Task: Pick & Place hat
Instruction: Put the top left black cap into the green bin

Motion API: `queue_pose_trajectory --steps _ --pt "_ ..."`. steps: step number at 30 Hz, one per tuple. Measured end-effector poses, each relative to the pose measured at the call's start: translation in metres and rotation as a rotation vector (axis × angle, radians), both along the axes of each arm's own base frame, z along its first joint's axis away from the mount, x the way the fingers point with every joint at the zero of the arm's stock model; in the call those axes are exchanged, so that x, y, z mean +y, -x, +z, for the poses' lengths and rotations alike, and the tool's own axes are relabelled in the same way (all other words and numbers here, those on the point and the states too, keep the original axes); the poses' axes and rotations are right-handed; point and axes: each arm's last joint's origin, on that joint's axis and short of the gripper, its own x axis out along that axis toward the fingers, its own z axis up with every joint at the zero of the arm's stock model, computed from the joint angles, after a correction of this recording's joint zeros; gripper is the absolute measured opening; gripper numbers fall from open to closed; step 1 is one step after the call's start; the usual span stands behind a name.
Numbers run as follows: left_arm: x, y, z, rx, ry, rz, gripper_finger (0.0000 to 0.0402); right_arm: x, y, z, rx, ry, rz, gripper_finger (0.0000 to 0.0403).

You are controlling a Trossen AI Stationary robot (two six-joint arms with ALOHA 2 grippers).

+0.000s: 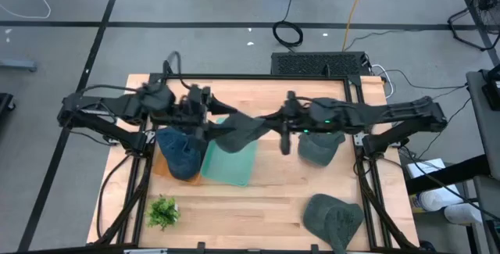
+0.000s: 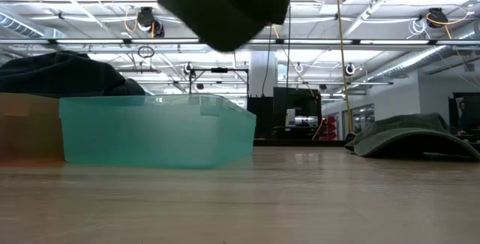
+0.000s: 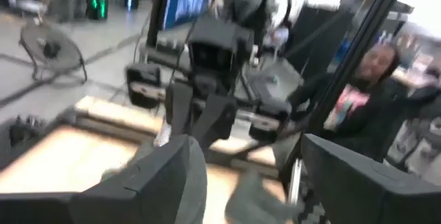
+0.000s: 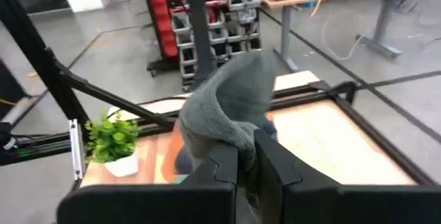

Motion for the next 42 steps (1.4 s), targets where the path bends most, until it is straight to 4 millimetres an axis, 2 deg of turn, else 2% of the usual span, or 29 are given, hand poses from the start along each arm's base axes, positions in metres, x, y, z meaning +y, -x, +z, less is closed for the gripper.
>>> queue_pose_trajectory --steps 7,17,23,27,30,38,42 --pt "-0.002 -0.017 -0.016 0.083 -0.019 -0.005 0.0270 -0.006 -0.033 -0.016 -0.052 -0.038 0.102 0.0009" --pt "-0.003 -0.025 -0.036 0.234 -0.010 -0.001 0.0293 -0.007 -0.037 -0.016 -0.081 -0.057 0.097 0.0009" --pt "-0.002 -0.033 -0.042 0.255 -0.019 0.053 0.0272 -0.007 -0.036 -0.017 -0.069 -0.058 0.092 0.0009" --pt "-0.003 -0.032 -0.044 0.280 -0.013 0.012 0.0235 -0.006 -0.037 -0.018 -0.060 -0.076 0.098 0.0009" --pt "-0.004 -0.032 -0.044 0.283 -0.010 -0.005 0.0192 -0.006 -0.036 -0.018 -0.062 -0.084 0.103 0.0009" --pt "-0.004 -0.032 -0.044 0.278 -0.006 -0.008 0.0029 -0.006 -0.029 -0.008 -0.106 -0.081 0.103 0.0009" --pt "-0.002 -0.033 -0.042 0.266 0.005 -0.040 0.0010 -0.006 -0.024 -0.002 -0.124 -0.070 0.140 0.0024"
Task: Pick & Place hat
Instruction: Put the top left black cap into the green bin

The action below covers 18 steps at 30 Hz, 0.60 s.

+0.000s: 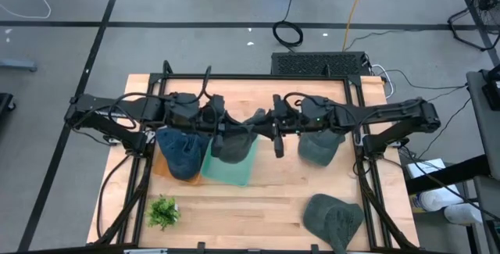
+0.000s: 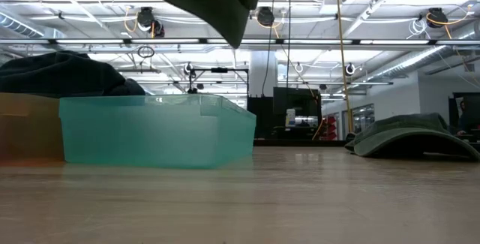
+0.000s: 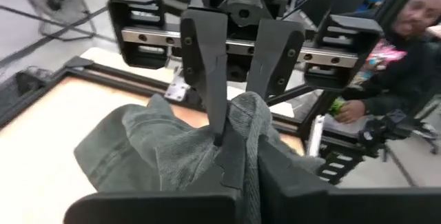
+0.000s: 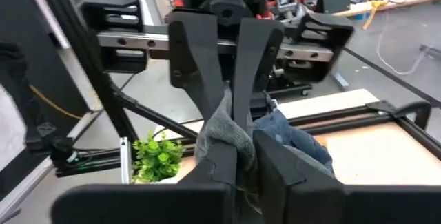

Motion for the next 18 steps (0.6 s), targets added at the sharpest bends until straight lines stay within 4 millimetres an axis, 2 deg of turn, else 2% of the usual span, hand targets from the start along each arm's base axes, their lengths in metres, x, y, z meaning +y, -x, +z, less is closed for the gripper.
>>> queue_pose_trajectory --steps 8,13,18 --pt "0.005 0.002 0.008 -0.061 0.059 -0.145 0.0003 0.001 0.005 0.005 -0.016 0.001 0.065 0.0105" --pt "0.008 0.014 0.010 -0.009 0.141 -0.221 0.0002 0.003 0.024 0.024 -0.085 -0.010 0.193 0.0141" --pt "0.011 0.025 0.011 0.015 0.126 -0.291 0.0002 0.007 0.048 0.043 -0.146 -0.027 0.260 0.0148"
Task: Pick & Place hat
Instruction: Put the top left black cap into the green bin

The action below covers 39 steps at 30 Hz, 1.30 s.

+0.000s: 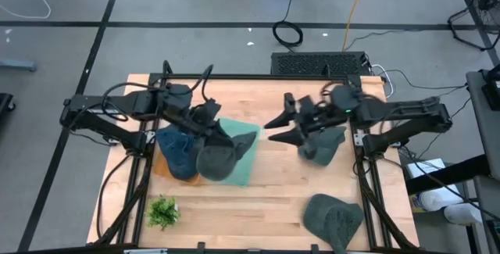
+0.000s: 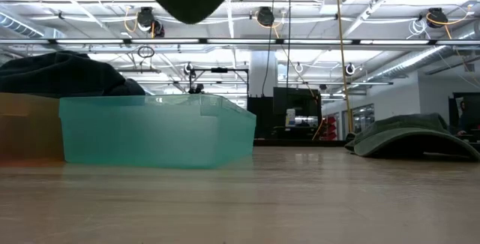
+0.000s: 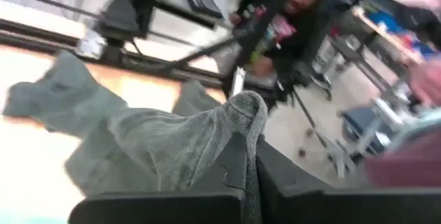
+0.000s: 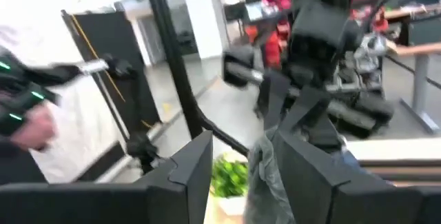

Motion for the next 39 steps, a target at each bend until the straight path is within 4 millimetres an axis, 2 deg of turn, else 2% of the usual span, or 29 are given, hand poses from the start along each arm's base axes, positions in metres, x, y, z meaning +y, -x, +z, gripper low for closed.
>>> queue_pose_trajectory --steps 6,12,19,32,39 --pt "0.005 0.016 0.002 -0.006 -0.093 -0.074 0.0001 0.000 0.026 0.018 -0.072 -0.009 0.055 0.0144" --pt "0.011 0.025 0.010 -0.100 -0.134 -0.205 0.0001 -0.002 0.046 0.031 -0.135 -0.013 0.055 0.0145" --pt "0.015 0.027 -0.001 -0.120 -0.345 -0.306 0.0000 -0.003 0.060 0.038 -0.172 -0.015 0.055 0.0144" --pt "0.017 0.010 -0.042 -0.195 -0.383 -0.294 0.0000 -0.003 0.057 0.037 -0.167 -0.015 0.052 0.0141" --pt "0.017 0.003 -0.072 -0.249 -0.339 -0.296 0.0000 -0.003 0.057 0.037 -0.167 -0.015 0.051 0.0140"
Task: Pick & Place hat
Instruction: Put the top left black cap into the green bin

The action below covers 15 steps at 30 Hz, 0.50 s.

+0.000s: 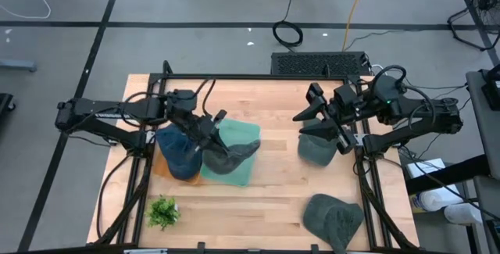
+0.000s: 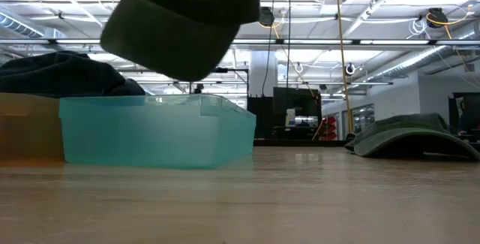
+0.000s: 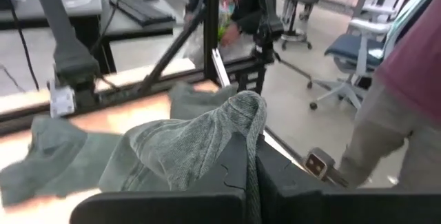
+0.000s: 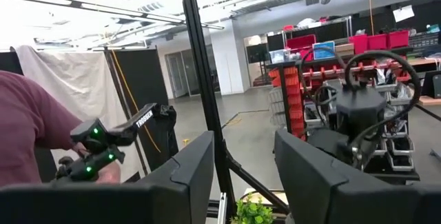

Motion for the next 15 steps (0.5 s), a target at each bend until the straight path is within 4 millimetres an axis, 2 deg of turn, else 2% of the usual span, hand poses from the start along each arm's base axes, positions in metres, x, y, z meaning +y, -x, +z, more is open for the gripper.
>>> queue_pose_trajectory --steps 6,10,15 --pt "0.000 -0.001 -0.033 -0.052 0.023 -0.015 0.0000 0.000 0.000 0.000 0.000 0.000 0.000 0.0137" --pt "-0.001 0.003 -0.058 -0.003 0.040 -0.015 0.0000 0.000 0.000 0.000 0.000 0.000 -0.001 0.0138" --pt "0.001 0.008 -0.079 -0.023 0.072 -0.030 0.0000 -0.001 0.000 0.000 0.000 -0.008 -0.033 0.0136"
